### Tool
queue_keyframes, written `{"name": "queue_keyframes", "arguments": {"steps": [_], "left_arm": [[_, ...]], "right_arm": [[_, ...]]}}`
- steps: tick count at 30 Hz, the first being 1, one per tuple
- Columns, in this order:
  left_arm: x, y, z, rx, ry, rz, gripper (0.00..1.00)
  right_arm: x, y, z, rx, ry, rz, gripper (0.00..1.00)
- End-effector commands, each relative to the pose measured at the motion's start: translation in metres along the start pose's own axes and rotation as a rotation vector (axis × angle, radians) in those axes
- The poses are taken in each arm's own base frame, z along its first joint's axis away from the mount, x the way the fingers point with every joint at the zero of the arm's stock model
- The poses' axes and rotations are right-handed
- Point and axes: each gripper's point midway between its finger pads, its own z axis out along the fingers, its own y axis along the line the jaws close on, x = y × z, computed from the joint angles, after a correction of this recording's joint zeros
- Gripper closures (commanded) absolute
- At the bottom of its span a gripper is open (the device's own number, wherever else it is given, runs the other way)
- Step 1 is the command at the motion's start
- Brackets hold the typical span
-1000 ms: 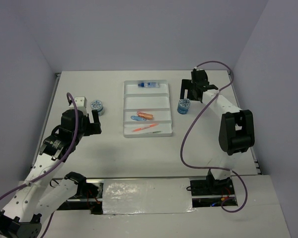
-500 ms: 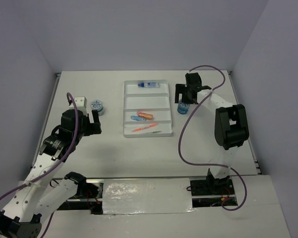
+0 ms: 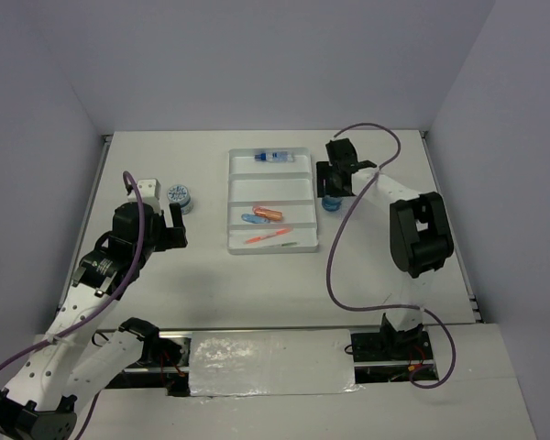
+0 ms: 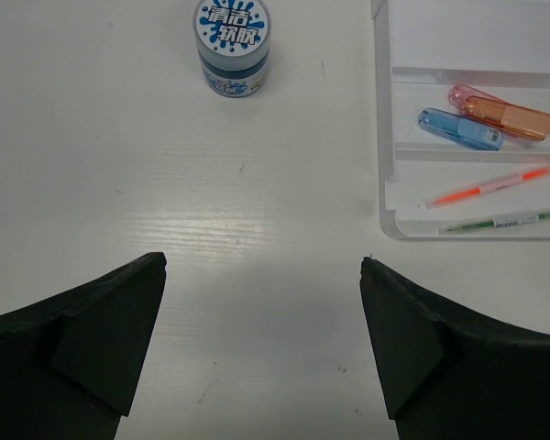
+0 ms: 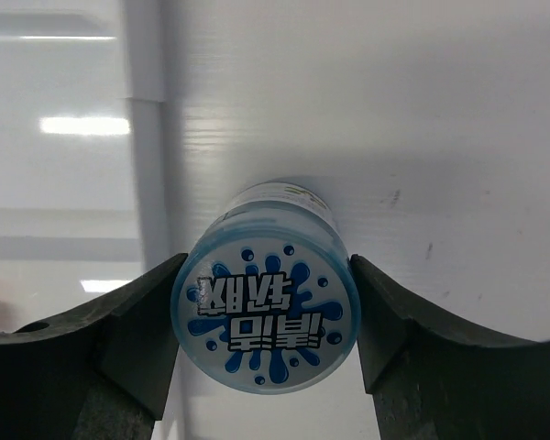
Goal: Sort the stationery into containers
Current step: Pick up the stationery from the center of the board, then place the stationery in the storage box.
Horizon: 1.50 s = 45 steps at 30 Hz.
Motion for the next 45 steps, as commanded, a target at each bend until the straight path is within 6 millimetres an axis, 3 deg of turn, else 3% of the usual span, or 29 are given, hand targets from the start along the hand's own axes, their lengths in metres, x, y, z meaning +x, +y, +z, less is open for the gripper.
{"name": "queue_keyframes", "arguments": {"steps": [1, 5, 10, 17, 28, 31, 35, 36, 37, 39, 41, 45], "left_arm": [[-0.009, -0.002, 0.0, 0.015, -0.038, -0.011, 0.01], [-0.009, -0.001, -0.001, 0.006, -0.041, -0.015, 0.01], [-0.009, -0.001, 0.0, 0.002, -0.034, -0.014, 0.01], [-0.009, -0.001, 0.001, 0.003, -0.032, -0.012, 0.01], [-0.008, 0.0, 0.003, -0.011, -0.023, -0.027, 0.01], [-0.011, -0.003, 0.002, -0.004, -0.028, -0.056, 0.01], [-0.018, -0.007, -0.001, 0.006, -0.039, -0.113, 0.01], [-0.022, -0.008, -0.003, 0.009, -0.049, -0.141, 0.01], [-0.023, -0.009, -0.003, 0.011, -0.055, -0.159, 0.01], [-0.024, -0.011, -0.003, 0.013, -0.062, -0.222, 0.01], [-0.029, -0.016, 0.0, 0.035, -0.088, -0.272, 0.01], [-0.022, -0.023, 0.026, 0.011, -0.066, -0.356, 0.01]], "right_arm": [[-0.072, 0.038, -0.064, -0.042, -0.245, -0.047, 0.87], [-0.093, 0.069, -0.079, -0.015, -0.313, -0.099, 0.87], [-0.097, 0.112, -0.058, -0.081, -0.296, -0.15, 0.87], [-0.101, 0.134, -0.044, -0.123, -0.299, -0.15, 0.84], [-0.074, 0.142, -0.006, -0.136, -0.229, -0.143, 0.74], [-0.071, 0.148, -0.002, -0.16, -0.219, -0.133, 0.65], [-0.075, 0.156, -0.009, -0.208, -0.237, -0.11, 0.43], [-0.078, 0.157, -0.01, -0.214, -0.243, -0.106, 0.31], [-0.078, 0.157, -0.01, -0.211, -0.24, -0.107, 0.13], [-0.083, 0.158, -0.013, -0.213, -0.248, -0.102, 0.0], [-0.087, 0.156, -0.02, -0.208, -0.26, -0.092, 0.0], [-0.099, 0.15, -0.043, -0.207, -0.294, -0.081, 0.0]]}}
